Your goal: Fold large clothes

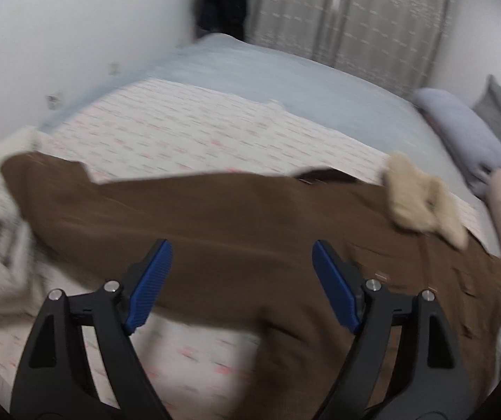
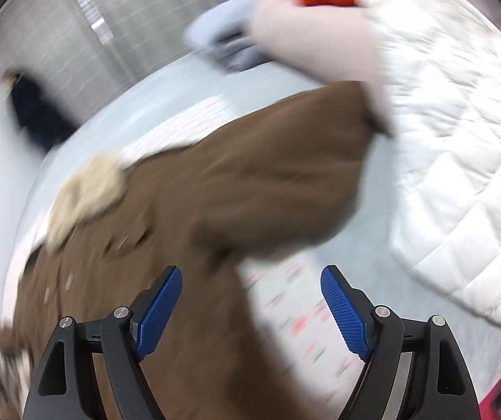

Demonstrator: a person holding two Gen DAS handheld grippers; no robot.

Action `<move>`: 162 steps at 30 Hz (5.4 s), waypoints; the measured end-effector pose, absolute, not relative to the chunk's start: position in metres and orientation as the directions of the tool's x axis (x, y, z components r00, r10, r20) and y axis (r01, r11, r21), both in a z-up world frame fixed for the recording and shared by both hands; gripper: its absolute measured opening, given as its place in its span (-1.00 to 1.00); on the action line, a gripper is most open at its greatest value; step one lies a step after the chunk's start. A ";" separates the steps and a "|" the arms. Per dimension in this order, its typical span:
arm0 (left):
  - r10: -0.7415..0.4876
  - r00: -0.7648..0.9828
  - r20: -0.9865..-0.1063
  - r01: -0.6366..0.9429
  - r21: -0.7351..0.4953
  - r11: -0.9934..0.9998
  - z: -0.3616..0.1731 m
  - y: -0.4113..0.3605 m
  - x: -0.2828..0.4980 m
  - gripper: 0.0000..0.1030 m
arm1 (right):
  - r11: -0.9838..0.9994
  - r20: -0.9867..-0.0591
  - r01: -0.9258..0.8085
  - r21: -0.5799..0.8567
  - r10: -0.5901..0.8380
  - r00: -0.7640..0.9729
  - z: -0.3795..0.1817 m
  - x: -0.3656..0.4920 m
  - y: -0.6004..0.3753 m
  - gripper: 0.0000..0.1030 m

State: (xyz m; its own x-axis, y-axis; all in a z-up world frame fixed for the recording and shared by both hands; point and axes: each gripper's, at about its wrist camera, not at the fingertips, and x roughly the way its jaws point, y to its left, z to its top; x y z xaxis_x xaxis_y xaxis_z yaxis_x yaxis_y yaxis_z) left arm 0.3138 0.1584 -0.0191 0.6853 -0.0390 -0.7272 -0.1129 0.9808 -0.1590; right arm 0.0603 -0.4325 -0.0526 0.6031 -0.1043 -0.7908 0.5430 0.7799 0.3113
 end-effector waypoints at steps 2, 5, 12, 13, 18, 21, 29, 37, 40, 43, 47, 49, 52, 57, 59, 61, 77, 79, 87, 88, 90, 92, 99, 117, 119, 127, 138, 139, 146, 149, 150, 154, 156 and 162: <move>-0.133 0.671 -0.730 -0.032 -0.207 0.978 -0.023 0.118 0.301 0.66 | 0.717 -0.802 0.632 0.294 -0.174 0.571 -0.065 0.070 -0.462 0.62; -0.223 0.634 -0.741 0.073 -0.229 0.971 -0.041 0.062 0.287 0.67 | 0.631 -0.833 0.717 0.297 -0.197 0.518 -0.091 0.088 -0.487 0.62; -0.342 0.552 -0.760 0.200 -0.277 0.940 -0.110 -0.001 0.273 0.67 | 0.571 -0.795 0.744 0.347 -0.242 0.556 -0.121 0.122 -0.494 -0.51; -0.328 0.558 -0.763 0.199 -0.261 0.945 -0.117 -0.005 0.271 0.67 | 0.579 -0.785 0.739 0.345 -0.253 0.565 -0.116 0.125 -0.492 -0.66; -0.316 0.573 -0.757 0.210 -0.237 0.949 -0.119 -0.011 0.268 0.73 | 0.744 -0.637 0.626 0.233 -0.370 0.676 -0.035 0.154 -0.445 -0.73; -0.321 0.570 -0.757 0.205 -0.248 0.947 -0.118 -0.011 0.268 0.73 | 0.877 -0.592 0.470 0.100 -0.328 0.736 0.004 0.191 -0.384 -0.75; -0.330 0.569 -0.754 0.204 -0.260 0.944 -0.121 -0.010 0.268 0.74 | 0.964 -0.780 -0.094 -0.251 -0.144 0.609 -0.058 0.267 -0.193 -0.72; -0.341 0.561 -0.755 0.211 -0.268 0.940 -0.121 -0.008 0.270 0.74 | 0.955 -0.819 -0.171 -0.241 -0.106 0.564 -0.086 0.253 -0.167 0.13; -0.345 0.559 -0.754 0.212 -0.272 0.939 -0.122 -0.008 0.270 0.74 | 0.962 -0.791 -0.238 -0.136 0.040 0.611 -0.052 0.211 -0.170 0.29; -0.341 0.559 -0.756 0.213 -0.267 0.940 -0.122 -0.008 0.269 0.74 | 0.962 -0.721 -0.226 -0.153 0.047 0.692 -0.024 0.176 -0.190 0.52; -0.338 0.557 -0.759 0.212 -0.263 0.941 -0.122 -0.007 0.269 0.74 | 0.971 -0.661 -0.053 -0.234 -0.119 0.740 -0.009 0.152 -0.242 0.63; -0.338 0.557 -0.759 0.211 -0.264 0.941 -0.122 -0.007 0.268 0.74 | 0.966 -0.660 0.031 -0.255 -0.198 0.725 -0.010 0.148 -0.271 0.65; -0.327 0.560 -0.761 0.208 -0.253 0.945 -0.122 -0.008 0.268 0.74 | 0.963 -0.686 0.103 -0.250 -0.251 0.683 -0.023 0.143 -0.307 0.72; -0.299 0.567 -0.768 0.210 -0.216 0.953 -0.123 -0.014 0.267 0.78 | 0.993 -0.784 0.077 -0.086 -0.115 0.610 -0.058 0.177 -0.342 0.72; -0.296 0.566 -0.770 0.211 -0.212 0.954 -0.124 -0.015 0.267 0.79 | 0.996 -0.795 0.065 -0.056 -0.084 0.601 -0.066 0.197 -0.343 0.62; -0.298 0.566 -0.769 0.210 -0.214 0.954 -0.123 -0.015 0.267 0.79 | 0.999 -0.774 0.052 -0.001 -0.034 0.633 -0.061 0.209 -0.342 0.04; -0.302 0.559 -0.772 0.211 -0.219 0.953 -0.122 -0.015 0.266 0.79 | 0.466 -0.460 0.596 -0.654 -0.870 0.176 0.151 0.188 -0.438 -0.73; -0.306 0.555 -0.774 0.211 -0.225 0.951 -0.121 -0.015 0.265 0.79 | 0.393 -0.479 0.582 -0.712 -0.878 0.007 0.129 0.196 -0.479 -0.59; -0.306 0.548 -0.779 0.216 -0.221 0.951 -0.120 -0.017 0.264 0.79 | 0.619 -0.665 0.677 -0.398 -0.703 0.252 0.100 0.118 -0.507 0.28; -0.307 0.545 -0.780 0.218 -0.221 0.951 -0.120 -0.018 0.263 0.79 | 0.641 -0.683 0.684 -0.349 -0.673 0.283 0.098 0.113 -0.517 0.29; -0.309 0.540 -0.783 0.219 -0.224 0.950 -0.119 -0.020 0.263 0.79 | 0.695 -0.714 0.692 -0.194 -0.584 0.386 0.099 0.086 -0.521 0.37; -0.311 0.530 -0.789 0.222 -0.225 0.949 -0.118 -0.023 0.263 0.79 | 0.733 -0.728 0.675 -0.084 -0.508 0.461 0.092 0.069 -0.521 0.44; -0.425 0.436 -0.793 0.302 -0.316 0.899 -0.093 -0.055 0.268 0.78 | 0.778 -0.741 0.628 -0.026 -0.436 0.510 0.051 0.076 -0.532 0.35; -0.792 0.033 -0.610 0.579 -0.634 0.512 -0.152 -0.407 0.292 -0.83 | 0.745 -0.590 0.641 -0.184 -0.605 0.535 0.104 0.141 -0.587 -0.93; -0.784 0.050 -0.619 0.587 -0.617 0.525 -0.154 -0.417 0.286 -0.84 | 0.754 -0.594 0.620 -0.218 -0.607 0.529 0.096 0.147 -0.584 -0.93; -0.728 0.074 -0.681 0.681 -0.498 0.536 -0.107 -0.405 0.256 -0.25 | 0.769 -0.580 0.583 -0.262 -0.608 0.542 0.111 0.158 -0.549 -0.93; -0.616 0.282 -0.736 0.588 -0.375 0.717 -0.052 -0.226 0.271 0.58 | 0.923 -0.630 0.315 -0.223 -0.382 0.676 0.189 0.199 -0.394 -0.93; -0.603 0.308 -0.736 0.566 -0.367 0.738 -0.048 -0.205 0.277 0.58 | 0.933 -0.638 0.289 -0.213 -0.357 0.683 0.192 0.206 -0.379 -0.93; -0.552 0.404 -0.729 0.471 -0.351 0.809 -0.042 -0.106 0.301 0.59 | 0.989 -0.731 0.104 -0.106 -0.148 0.666 0.179 0.271 -0.263 -0.92; -0.538 0.430 -0.726 0.414 -0.371 0.831 -0.049 -0.065 0.312 0.59 | 0.996 -0.768 0.040 -0.075 -0.083 0.635 0.161 0.296 -0.218 -0.92; -0.534 0.435 -0.725 0.395 -0.378 0.837 -0.053 -0.056 0.315 0.59 | 0.998 -0.782 0.020 -0.057 -0.057 0.620 0.154 0.305 -0.202 -0.92; -0.573 0.431 -0.697 0.352 -0.455 0.818 -0.067 -0.019 0.329 0.59 | 0.997 -0.825 -0.060 0.053 0.078 0.560 0.126 0.329 -0.162 -0.79; -0.597 0.426 -0.679 0.327 -0.500 0.802 -0.075 -0.008 0.335 0.59 | 0.979 -0.831 -0.134 0.153 0.201 0.518 0.118 0.332 -0.149 -0.57; -0.659 0.394 -0.641 0.252 -0.614 0.748 -0.095 0.008 0.353 0.59 | 0.980 -0.783 -0.117 0.162 0.200 0.588 0.117 0.308 -0.183 0.18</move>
